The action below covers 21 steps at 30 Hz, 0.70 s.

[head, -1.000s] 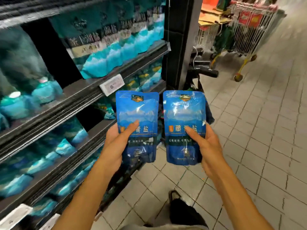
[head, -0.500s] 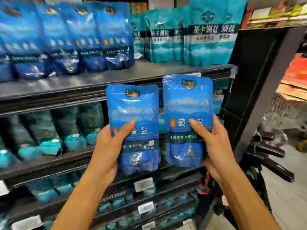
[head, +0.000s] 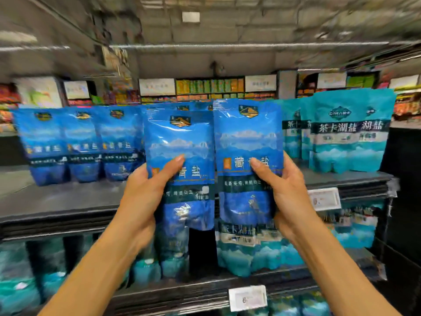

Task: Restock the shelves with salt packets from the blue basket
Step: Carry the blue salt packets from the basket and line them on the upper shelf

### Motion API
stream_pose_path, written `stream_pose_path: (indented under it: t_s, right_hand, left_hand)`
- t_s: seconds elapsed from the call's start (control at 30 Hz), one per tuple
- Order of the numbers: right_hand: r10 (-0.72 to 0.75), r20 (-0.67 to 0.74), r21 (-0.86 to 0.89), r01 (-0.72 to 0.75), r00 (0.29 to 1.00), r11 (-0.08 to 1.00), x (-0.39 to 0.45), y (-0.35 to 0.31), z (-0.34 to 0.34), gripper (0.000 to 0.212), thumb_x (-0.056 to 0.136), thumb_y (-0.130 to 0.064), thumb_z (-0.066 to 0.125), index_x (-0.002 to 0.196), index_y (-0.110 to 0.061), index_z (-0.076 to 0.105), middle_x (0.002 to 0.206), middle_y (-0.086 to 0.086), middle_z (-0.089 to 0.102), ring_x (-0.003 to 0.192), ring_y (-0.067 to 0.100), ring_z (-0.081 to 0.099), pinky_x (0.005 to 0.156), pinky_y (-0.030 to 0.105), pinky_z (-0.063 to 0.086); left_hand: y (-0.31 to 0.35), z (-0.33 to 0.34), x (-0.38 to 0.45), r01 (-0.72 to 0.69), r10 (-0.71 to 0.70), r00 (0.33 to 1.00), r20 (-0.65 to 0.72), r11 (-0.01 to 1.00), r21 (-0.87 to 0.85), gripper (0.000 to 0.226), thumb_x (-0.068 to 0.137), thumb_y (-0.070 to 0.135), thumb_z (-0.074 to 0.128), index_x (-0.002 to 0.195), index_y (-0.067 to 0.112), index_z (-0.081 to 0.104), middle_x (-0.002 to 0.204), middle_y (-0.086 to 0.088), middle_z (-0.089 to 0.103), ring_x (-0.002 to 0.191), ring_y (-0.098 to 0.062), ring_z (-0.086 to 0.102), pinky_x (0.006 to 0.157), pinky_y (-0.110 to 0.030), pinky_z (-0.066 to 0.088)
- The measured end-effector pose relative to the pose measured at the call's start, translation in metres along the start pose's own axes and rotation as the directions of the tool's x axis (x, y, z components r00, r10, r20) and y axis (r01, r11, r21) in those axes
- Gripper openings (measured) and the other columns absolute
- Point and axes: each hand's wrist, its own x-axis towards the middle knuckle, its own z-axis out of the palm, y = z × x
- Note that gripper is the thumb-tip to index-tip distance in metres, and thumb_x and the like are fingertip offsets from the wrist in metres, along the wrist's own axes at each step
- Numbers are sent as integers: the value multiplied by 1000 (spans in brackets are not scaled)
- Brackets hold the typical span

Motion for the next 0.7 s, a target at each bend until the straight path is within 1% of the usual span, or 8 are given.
stream_pose_path:
  t_s: [0.1,0.2,0.27,0.33,0.4,0.57,0.63,0.7]
  right_hand:
    - [-6,33,15,5,999,1000,26,6,24,33,81,-18,76,113,-17,67,111,5,77,97,19,74,79,36,62]
    - [13,85,28,-15,996,999,46,16,54,31,86,-12,74,116,-15,66,112,5,77,98,18,74,76,30,60]
    - [36,105,28,-39,994,999,57,26,75,29,88,-9,73,115,-16,66,111,5,77,99,19,74,78,33,60]
    - [68,117,33,-72,991,997,67,39,97,29,88,-7,73,115,-15,65,112,6,77,104,24,73,88,42,59]
    - [112,129,32,-117,985,993,77,52,121,31,87,-6,74,116,-14,65,112,7,77,109,29,72,96,49,57]
    - [187,181,25,-195,965,980,101,82,183,35,85,0,75,116,-13,65,105,3,78,96,22,73,90,42,60]
    - [228,208,12,-236,951,972,108,95,211,39,85,-1,75,121,-12,64,111,5,76,102,23,72,94,45,58]
    - [266,228,-5,-272,937,962,113,108,239,42,86,-2,76,125,-12,62,114,6,75,109,26,71,97,44,57]
  left_hand:
    - [17,-18,27,-6,6,1000,-4,1000,16,52,72,41,81,116,15,73,109,-6,78,99,-25,76,79,-42,61]
    - [30,-47,53,6,-7,1000,4,1000,24,56,70,40,83,118,13,72,109,-8,78,97,-26,76,72,-42,62]
    - [37,-69,68,0,0,1000,-5,999,48,57,68,41,83,117,12,73,108,-8,78,95,-24,77,73,-40,62]
    - [41,-94,83,-18,19,1000,-18,997,81,58,66,42,82,116,14,73,110,-6,78,97,-21,76,77,-37,62]
    - [44,-123,97,-15,17,1000,-25,995,94,51,70,41,80,114,15,74,111,-6,78,96,-20,76,72,-35,62]
    - [53,-200,122,16,-6,996,-92,994,104,38,77,33,75,111,16,74,112,-5,77,95,-18,76,69,-32,63]
    - [59,-232,128,38,-22,991,-130,992,121,40,78,33,73,114,15,72,111,-5,77,93,-18,77,67,-31,63]
    - [66,-264,131,67,-44,984,-174,989,129,48,79,35,71,123,15,69,116,-7,76,97,-20,76,72,-33,63]
